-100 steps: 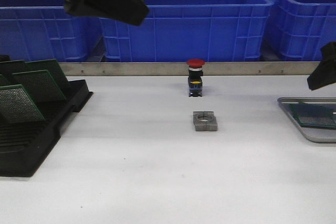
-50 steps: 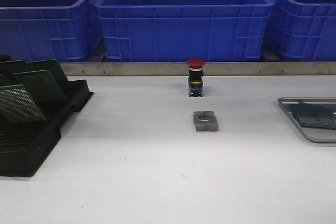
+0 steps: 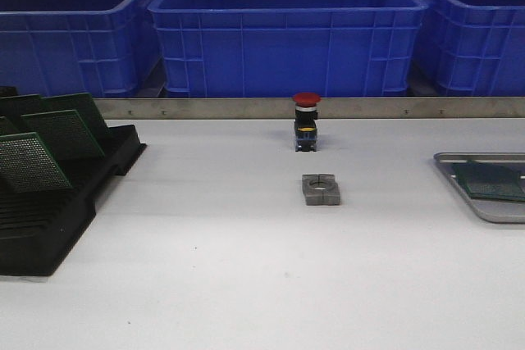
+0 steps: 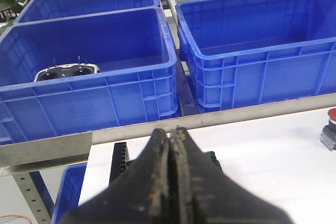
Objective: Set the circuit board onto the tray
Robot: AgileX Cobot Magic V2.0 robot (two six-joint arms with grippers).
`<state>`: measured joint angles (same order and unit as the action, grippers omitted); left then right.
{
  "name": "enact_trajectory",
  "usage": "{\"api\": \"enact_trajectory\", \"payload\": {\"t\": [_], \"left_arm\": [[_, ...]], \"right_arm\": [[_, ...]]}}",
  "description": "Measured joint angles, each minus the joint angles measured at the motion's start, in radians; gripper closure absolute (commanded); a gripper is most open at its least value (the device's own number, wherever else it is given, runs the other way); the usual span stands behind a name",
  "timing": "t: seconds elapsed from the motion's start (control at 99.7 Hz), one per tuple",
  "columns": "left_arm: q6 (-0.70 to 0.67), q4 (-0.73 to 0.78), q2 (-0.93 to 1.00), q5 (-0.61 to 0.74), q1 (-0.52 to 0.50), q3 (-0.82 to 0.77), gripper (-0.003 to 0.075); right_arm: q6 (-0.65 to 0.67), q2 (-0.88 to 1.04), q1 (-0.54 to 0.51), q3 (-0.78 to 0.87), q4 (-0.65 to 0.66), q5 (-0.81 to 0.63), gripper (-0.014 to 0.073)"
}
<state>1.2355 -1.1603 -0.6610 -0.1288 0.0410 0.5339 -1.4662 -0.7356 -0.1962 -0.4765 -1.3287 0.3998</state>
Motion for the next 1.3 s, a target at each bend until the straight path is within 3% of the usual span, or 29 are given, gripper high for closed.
{"api": "enact_trajectory", "payload": {"t": [0.391, 0.592, 1.303], "left_arm": [[-0.002, -0.039, 0.333, 0.008, 0.000, -0.209, 0.0741], [-0.002, -0.057, 0.440, 0.008, 0.000, -0.280, 0.0741], [-0.002, -0.064, 0.457, 0.009, 0.000, -0.301, 0.0741]], "right_arm": [[-0.003, 0.515, 0.000, 0.234, -0.032, -0.051, 0.0655], [-0.003, 0.727, 0.000, 0.274, -0.037, -0.090, 0.0655], [-0.003, 0.747, 0.000, 0.274, -0.043, -0.029, 0.0655]]}}
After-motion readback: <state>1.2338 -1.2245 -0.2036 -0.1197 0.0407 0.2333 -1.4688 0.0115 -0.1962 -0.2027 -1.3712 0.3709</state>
